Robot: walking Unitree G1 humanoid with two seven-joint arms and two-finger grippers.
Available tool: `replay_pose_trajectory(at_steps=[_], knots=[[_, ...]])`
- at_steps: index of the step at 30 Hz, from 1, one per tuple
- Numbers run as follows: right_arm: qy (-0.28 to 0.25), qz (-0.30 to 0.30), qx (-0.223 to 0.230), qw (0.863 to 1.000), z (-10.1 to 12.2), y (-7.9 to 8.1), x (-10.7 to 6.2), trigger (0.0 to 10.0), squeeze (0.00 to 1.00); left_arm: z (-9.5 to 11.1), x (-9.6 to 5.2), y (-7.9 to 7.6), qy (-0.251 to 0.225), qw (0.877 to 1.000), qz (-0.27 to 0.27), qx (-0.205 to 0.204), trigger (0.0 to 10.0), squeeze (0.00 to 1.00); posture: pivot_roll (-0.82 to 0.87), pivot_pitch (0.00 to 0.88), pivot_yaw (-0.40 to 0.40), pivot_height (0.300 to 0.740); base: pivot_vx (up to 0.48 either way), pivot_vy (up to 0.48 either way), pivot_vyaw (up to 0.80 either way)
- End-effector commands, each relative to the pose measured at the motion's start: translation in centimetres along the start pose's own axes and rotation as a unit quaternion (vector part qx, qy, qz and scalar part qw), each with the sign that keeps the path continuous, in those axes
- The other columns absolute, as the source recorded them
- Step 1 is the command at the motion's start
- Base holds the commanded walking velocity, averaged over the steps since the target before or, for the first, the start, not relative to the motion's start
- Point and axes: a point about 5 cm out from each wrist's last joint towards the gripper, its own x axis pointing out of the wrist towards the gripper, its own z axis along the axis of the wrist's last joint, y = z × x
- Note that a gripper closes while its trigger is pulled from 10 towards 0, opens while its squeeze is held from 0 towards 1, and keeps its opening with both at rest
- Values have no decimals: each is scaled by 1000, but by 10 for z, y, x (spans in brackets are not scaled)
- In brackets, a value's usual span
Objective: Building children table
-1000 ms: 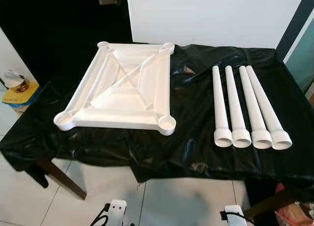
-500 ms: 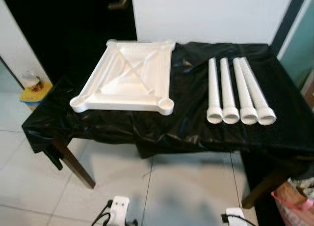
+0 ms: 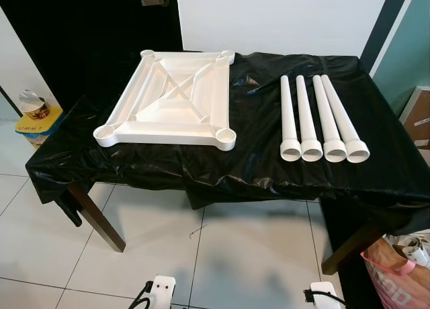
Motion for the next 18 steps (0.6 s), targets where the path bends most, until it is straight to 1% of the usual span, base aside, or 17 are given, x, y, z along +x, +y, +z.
replay_pose_trajectory(at_steps=[1, 3, 4, 5, 6, 7, 9, 10, 11, 12, 13, 14, 15, 16, 17, 18], knots=[[24, 6, 19, 1000, -14, 5, -3, 10000, 0, -8, -1, -7, 8, 999, -42, -5, 10000, 0, -71, 38, 7, 740, 0, 0, 0], [24, 6, 19, 1000, -14, 5, -3, 10000, 0, -8, -1, -7, 8, 999, -42, -5, 10000, 0, -71, 38, 7, 740, 0, 0, 0], [2, 6, 31, 999, -4, 3, -1, 10000, 0, -5, -1, -8, -7, 999, -52, -6, 10000, 0, -72, 41, 1, 740, 0, 0, 0], [-32, 11, 42, 999, 10, 1, 2, 10000, 0, -2, -1, -11, -23, 997, -68, -6, 10000, 302, -73, 44, -4, 740, 0, 0, 0], [-32, 11, 42, 999, 10, 1, 2, 10000, 0, -2, -1, -11, -23, 997, -68, -6, 10000, 302, -73, 44, -4, 740, 0, 0, 0], [-54, 15, 48, 997, 20, 0, 3, 10000, 0, 0, -2, -13, -33, 996, -79, -7, 10000, 302, -75, 48, -4, 740, 0, 0, 0], [-54, 15, 48, 997, 20, 0, 3, 10000, 0, 0, -2, -13, -33, 996, -79, -7, 10000, 302, -75, 48, -4, 740, 0, 0, 0], [-87, 21, 54, 994, 34, -2, 4, 10000, 1000, 48, 2, -25, -118, 986, -120, 7, 10000, 1000, -78, 53, -8, 740, 0, 0, 0], [-87, 21, 54, 994, 34, -2, 4, 10000, 1000, 48, 2, -25, -118, 986, -120, 7, 10000, 1000, -78, 53, -8, 740, 0, 0, 0], [-121, 28, 54, 991, 48, -2, 5, 10000, 1000, 87, 0, -34, -189, 971, -147, 24, 10000, 1000, -79, 56, -9, 740, 0, 0, 0], [-121, 28, 54, 991, 48, -2, 5, 10000, 1000, 87, 0, -34, -189, 971, -147, 24, 10000, 1000, -79, 56, -9, 740, 0, 0, 0], [-161, 36, 54, 985, 64, -2, 5, 10000, 1000, 118, -6, -41, -256, 953, -156, 48, 10000, 1000, -79, 62, -12, 740, 0, 0, 0], [-194, 44, 55, 978, 77, -2, 4, 10000, 1000, 137, -11, -45, -301, 938, -161, 62, 10000, 0, -78, 69, -16, 740, 0, 0, 0], [-194, 44, 55, 978, 77, -2, 4, 10000, 1000, 137, -11, -45, -301, 938, -161, 62, 10000, 0, -78, 69, -16, 740, 0, 0, 0], [-227, 48, 49, 971, 90, -2, 2, 10000, 1000, 146, -15, -45, -327, 929, -158, 65, 10000, 0, -77, 70, -16, 740, 0, 0, 0], [-275, 53, 39, 959, 109, 0, -1, 10000, 1000, 158, -21, -47, -358, 917, -161, 68, 10000, 0, -76, 80, -19, 740, 0, 0, 0]])
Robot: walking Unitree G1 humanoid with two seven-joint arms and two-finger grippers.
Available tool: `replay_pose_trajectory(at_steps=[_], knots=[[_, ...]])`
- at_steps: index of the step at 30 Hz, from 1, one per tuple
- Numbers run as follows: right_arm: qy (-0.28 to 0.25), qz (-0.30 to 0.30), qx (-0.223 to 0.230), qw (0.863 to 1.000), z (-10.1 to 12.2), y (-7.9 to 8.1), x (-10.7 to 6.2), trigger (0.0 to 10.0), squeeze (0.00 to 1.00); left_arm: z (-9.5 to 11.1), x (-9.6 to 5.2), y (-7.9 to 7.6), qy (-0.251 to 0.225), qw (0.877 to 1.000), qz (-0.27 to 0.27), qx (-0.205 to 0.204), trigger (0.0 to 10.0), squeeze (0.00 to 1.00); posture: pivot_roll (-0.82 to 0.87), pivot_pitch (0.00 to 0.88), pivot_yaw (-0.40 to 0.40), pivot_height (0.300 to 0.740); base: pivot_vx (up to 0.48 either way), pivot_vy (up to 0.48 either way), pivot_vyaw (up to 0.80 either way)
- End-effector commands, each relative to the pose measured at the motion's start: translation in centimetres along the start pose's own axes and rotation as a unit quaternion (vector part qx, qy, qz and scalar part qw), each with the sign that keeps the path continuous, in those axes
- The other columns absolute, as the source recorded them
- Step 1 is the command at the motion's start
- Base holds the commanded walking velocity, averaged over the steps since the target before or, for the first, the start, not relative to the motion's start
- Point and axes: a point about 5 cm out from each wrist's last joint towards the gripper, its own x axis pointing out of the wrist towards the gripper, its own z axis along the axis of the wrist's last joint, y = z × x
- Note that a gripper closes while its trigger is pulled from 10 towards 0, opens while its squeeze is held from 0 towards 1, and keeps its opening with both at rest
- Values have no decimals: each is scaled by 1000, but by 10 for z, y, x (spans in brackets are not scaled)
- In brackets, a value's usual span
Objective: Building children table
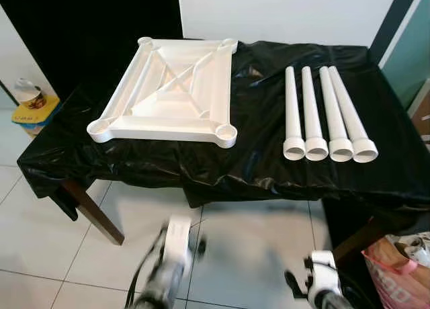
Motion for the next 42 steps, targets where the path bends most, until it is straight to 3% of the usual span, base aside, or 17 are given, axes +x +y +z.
replay_pose_trajectory(at_steps=[1, 3, 5, 6, 7, 9, 18, 19, 27, 33, 35, 37, 42], knots=[[-40, 10, -2, 999, 14, 4, 4, 10000, 1000, -10, -9, -14, 9, 991, -135, -8, 10000, 0, -76, 80, -19, 740, 0, 0, 0], [-122, 21, -17, 992, 46, 11, 10, 10000, 1000, 12, -2, -16, -38, 990, -138, -6, 10000, 0, -75, 88, -14, 740, 0, 0, 0], [-122, 21, -17, 992, 46, 11, 10, 10000, 1000, 12, -2, -16, -38, 990, -138, -6, 10000, 0, -75, 88, -14, 740, 0, 0, 0], [-170, 24, -20, 985, 67, 17, 11, 10000, 1000, 28, 2, -17, -73, 987, -140, -10, 10000, 0, -77, 94, -7, 740, 0, 0, 0], [-170, 24, -20, 985, 67, 17, 11, 10000, 1000, 28, 2, -17, -73, 987, -140, -10, 10000, 0, -77, 94, -7, 740, 0, 0, 0], [-239, 26, -22, 970, 99, 25, 6, 10000, 1000, 56, 8, -19, -124, 983, -130, -23, 10000, 0, -82, 100, 2, 740, 0, 0, 0], [-298, 25, -20, 954, 122, 31, -5, 10000, 1000, 84, 5, -20, -176, 974, -138, -24, 10000, 0, -88, 111, 14, 740, 0, 0, 0], [-309, 29, -22, 950, 125, 33, -9, 10000, 0, 90, -3, -17, -187, 972, -140, -11, 10000, 0, -92, 115, 16, 740, 0, 0, 0], [-290, 28, -29, 956, 122, 33, -20, 10000, 0, 89, -16, -8, -174, 974, -147, 10, 10000, 0, -90, 126, 19, 740, 0, 0, 0], [-282, 9, -34, 959, 120, 30, -29, 10000, 0, 88, -27, 4, -160, 980, -115, 19, 10000, 0, -94, 146, 23, 740, 0, 0, 0], [-307, -12, -47, 951, 133, 27, -37, 10000, 0, 99, -37, 11, -175, 981, -86, 9, 10000, 0, -92, 152, 23, 740, 0, 0, 0], [-326, -21, -47, 944, 145, 26, -38, 10000, 0, 110, -37, 13, -190, 979, -69, -2, 10000, 0, -88, 153, 17, 740, 0, 0, 0], [-363, -32, -39, 930, 184, 24, -34, 10000, 0, 145, -22, 30, -215, 976, -12, -30, 10000, 0, -82, 153, 14, 740, 0, 0, 0]])
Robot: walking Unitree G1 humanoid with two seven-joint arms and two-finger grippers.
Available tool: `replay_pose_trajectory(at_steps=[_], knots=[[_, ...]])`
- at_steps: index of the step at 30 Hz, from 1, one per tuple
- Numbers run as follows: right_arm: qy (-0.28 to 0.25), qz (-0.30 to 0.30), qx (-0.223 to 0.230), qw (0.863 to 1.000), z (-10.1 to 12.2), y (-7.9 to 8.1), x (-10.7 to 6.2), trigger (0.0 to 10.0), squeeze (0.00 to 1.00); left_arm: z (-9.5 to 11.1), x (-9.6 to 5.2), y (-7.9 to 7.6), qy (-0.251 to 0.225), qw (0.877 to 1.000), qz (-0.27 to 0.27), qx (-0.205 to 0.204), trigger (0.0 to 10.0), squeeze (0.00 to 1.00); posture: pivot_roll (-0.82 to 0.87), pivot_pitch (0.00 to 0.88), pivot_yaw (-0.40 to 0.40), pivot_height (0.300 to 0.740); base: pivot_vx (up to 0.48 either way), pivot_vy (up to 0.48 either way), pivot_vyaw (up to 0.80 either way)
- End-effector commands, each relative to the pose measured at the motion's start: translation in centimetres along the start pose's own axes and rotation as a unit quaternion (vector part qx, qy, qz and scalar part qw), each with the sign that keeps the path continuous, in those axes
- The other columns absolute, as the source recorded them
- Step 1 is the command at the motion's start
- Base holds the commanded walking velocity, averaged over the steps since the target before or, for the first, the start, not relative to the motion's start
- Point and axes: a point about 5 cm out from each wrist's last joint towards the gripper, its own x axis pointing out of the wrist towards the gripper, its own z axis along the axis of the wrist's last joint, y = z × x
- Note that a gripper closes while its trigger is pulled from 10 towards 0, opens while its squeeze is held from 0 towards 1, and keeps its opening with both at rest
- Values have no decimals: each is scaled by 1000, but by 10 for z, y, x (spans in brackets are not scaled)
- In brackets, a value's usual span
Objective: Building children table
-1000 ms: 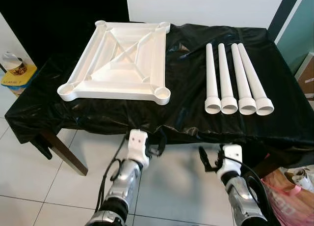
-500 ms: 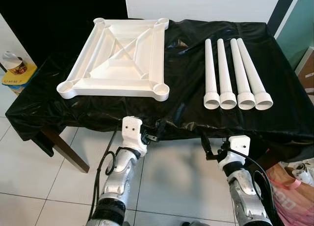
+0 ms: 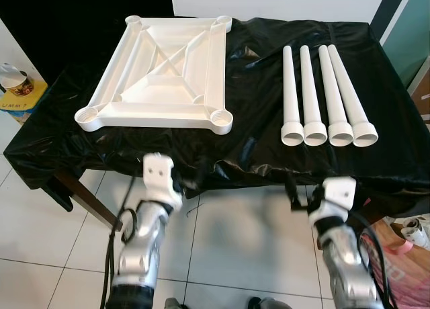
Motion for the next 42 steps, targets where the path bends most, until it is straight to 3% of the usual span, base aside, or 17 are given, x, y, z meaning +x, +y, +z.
replay_pose_trajectory(at_steps=[1, 4, 12, 17, 24, 30, 42], knots=[[14, -9, 5, 1000, -3, -4, -1, 10000, 0, -4, 1, 7, 15, 999, 27, -11, 10000, 0, -82, 153, 14, 740, 0, 0, 0], [13, -13, 10, 1000, -2, -5, 10, 10000, 0, 2, 16, 18, 13, 999, 38, -11, 10000, 0, -86, 154, 15, 740, 0, 0, 0], [2, -13, 20, 1000, -1, 1, 18, 10000, 0, 8, 26, 26, 16, 999, 30, -10, 10000, 0, -103, 138, 25, 740, 0, 0, 0], [-6, -2, 12, 1000, 3, 4, 21, 10000, 0, 10, 25, 30, 23, 1000, 21, 1, 10000, 0, -120, 120, 22, 740, 0, 0, 0], [-1, 10, -7, 1000, 3, -2, 19, 10000, 0, 5, 20, 23, 30, 999, 25, -6, 10000, 0, -100, 88, 11, 740, 0, 0, 0], [2, 23, -5, 1000, -1, 3, 25, 10000, 0, 3, 20, 26, 33, 998, 38, -27, 10000, 0, -83, 76, 1, 740, 0, 0, 0], [-3, 31, -3, 1000, 0, 7, 30, 10000, 0, 5, 19, 28, 41, 999, 30, -19, 10000, 0, -69, 75, -3, 740, 0, 365, 0]])
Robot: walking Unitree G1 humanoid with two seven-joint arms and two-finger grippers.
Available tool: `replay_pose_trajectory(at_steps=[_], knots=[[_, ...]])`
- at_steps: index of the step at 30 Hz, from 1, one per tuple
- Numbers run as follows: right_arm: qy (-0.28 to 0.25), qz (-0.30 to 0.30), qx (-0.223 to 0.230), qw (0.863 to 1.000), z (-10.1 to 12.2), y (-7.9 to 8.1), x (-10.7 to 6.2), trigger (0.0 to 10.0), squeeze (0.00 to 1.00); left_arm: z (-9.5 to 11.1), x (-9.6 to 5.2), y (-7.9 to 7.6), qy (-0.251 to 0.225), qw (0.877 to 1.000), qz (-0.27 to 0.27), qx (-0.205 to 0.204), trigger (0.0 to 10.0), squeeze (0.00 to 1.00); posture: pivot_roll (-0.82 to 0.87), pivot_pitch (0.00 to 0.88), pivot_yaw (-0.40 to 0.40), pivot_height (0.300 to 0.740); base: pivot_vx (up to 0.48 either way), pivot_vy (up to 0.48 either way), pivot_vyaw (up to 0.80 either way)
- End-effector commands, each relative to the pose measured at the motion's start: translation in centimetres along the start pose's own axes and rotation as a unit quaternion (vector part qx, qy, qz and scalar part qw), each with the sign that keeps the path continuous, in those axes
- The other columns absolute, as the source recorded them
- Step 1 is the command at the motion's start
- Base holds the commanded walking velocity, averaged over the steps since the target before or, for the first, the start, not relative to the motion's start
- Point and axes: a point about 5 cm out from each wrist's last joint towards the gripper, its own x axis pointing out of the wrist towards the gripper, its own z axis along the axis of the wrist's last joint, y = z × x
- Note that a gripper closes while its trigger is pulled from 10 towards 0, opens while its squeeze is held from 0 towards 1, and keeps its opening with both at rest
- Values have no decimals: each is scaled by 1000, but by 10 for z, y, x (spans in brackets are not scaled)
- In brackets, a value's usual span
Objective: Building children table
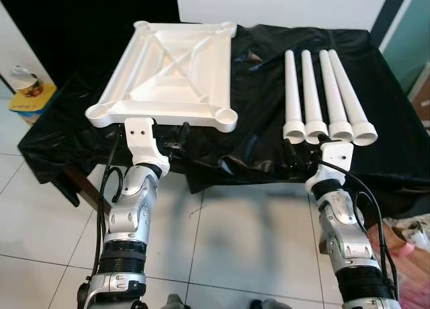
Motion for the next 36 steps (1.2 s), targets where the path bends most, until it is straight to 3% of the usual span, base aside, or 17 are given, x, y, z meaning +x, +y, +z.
replay_pose_trajectory(at_steps=[1, 7, 25, 36], knots=[[-1, 6, 3, 1000, -1, 4, 0, 10000, 0, -4, -2, 3, 13, 1000, -1, 4, 10000, 0, -72, 76, -3, 740, 0, 450, 0], [-1, 7, 0, 1000, -2, 4, -1, 10000, 0, -4, 0, 3, 18, 1000, -8, 8, 10000, 0, -76, 74, 0, 740, 0, 451, 0], [-8, 5, -4, 1000, 0, 4, 0, 10000, 0, 8, 10, 0, 2, 999, -24, 39, 10000, 0, -87, 71, 13, 740, 0, 0, 0], [-12, -5, -9, 1000, 1, 1, 0, 10000, 0, 8, 10, -6, -3, 999, -36, 16, 10000, 0, -86, 70, 23, 740, 0, 0, 0]])
